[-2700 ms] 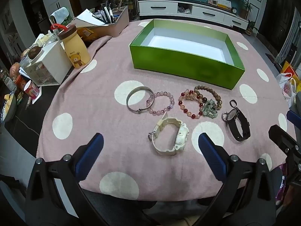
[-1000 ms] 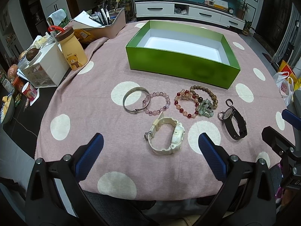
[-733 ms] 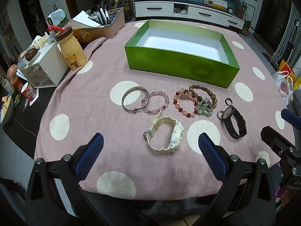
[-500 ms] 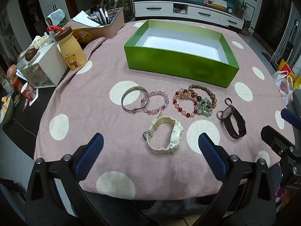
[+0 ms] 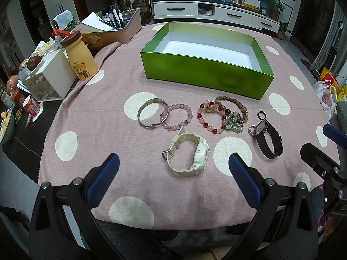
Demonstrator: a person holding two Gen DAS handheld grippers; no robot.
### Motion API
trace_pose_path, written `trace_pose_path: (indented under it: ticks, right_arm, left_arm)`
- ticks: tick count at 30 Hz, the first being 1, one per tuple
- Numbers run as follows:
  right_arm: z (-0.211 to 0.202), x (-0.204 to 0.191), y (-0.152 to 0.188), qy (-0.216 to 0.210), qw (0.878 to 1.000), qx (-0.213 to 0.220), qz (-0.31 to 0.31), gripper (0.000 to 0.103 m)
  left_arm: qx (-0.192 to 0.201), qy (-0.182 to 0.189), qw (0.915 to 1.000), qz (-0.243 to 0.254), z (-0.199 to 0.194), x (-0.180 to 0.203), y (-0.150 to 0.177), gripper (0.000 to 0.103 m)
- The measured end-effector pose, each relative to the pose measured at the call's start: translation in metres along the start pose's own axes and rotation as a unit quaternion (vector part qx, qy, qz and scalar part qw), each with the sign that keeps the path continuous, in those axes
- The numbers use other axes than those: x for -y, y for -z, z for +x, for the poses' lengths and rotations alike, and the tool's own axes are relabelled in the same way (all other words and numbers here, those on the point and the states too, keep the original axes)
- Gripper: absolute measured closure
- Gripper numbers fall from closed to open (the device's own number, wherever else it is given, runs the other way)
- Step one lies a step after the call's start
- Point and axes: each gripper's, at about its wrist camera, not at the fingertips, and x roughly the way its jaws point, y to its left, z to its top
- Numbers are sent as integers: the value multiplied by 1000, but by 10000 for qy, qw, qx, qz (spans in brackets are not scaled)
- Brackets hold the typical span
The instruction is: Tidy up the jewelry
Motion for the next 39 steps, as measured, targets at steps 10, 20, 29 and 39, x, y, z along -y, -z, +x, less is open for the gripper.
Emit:
trace_pose_path:
  ticks: [10,20,29,39]
  right_arm:
    - [1,11,0,-97,9999,53,126,1]
    - [8,44,3,-249,9980,351,473,1]
    - [26,66,9,-217,9974,279,631,2]
    - [49,89,2,-322,9954,177,888,15]
  left_arm:
    - [55,160,9998,-93,2,-3,-1,2]
    - [134,515,9978,-387,23,-24,6,2]
    - [-12,657,9977,-180,46,-12,12,17]
    - [-23,833,9939,-721,63,-33,1,30]
